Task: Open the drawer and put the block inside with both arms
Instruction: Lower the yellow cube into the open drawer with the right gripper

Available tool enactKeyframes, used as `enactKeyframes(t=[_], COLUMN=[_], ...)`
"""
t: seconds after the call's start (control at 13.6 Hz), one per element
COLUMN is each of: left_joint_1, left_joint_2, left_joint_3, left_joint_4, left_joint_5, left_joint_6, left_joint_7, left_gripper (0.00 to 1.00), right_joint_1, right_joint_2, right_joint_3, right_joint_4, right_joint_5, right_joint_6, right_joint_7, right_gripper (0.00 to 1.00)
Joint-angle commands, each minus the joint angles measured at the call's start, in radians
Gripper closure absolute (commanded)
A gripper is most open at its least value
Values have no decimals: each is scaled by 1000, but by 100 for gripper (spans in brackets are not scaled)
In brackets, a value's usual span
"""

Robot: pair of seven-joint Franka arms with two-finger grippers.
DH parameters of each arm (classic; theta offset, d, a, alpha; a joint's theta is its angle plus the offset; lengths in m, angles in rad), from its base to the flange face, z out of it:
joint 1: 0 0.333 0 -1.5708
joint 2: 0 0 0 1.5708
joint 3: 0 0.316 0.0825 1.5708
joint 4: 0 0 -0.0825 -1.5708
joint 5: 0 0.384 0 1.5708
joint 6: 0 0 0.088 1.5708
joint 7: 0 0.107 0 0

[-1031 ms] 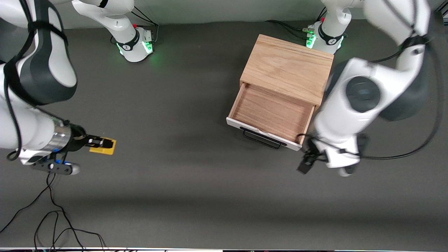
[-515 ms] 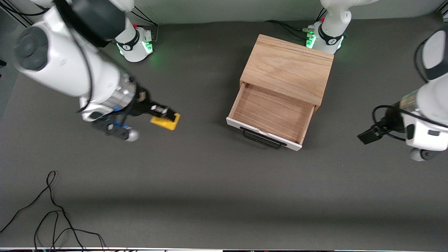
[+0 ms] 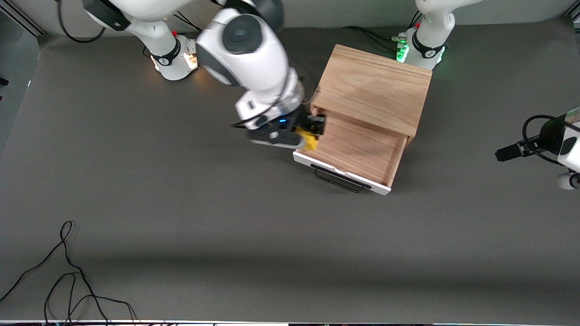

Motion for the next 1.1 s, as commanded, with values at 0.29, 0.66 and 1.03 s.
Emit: enactKeyframes(t=[0.29,0.66,1.03], left_joint_1=[11,15,15], left_joint_2=[-146,-196,-200], left_joint_3=[-3,0,7], left_joint_4=[-164,-245,-241], left_joint_5=[-15,-18,-60], left_joint_6=[42,128,174], left_joint_7=[132,183,184], left_gripper=[0,0,0], right_joint_1=[98,110,133], right_joint_2=[192,205,225], right_joint_3=[-4,-2,-4], right_joint_4=[14,-34,-35], right_joint_5=[-166,-164,-167], right_joint_6=[70,71,122], right_joint_7=[168,234,292], right_gripper=[94,87,77])
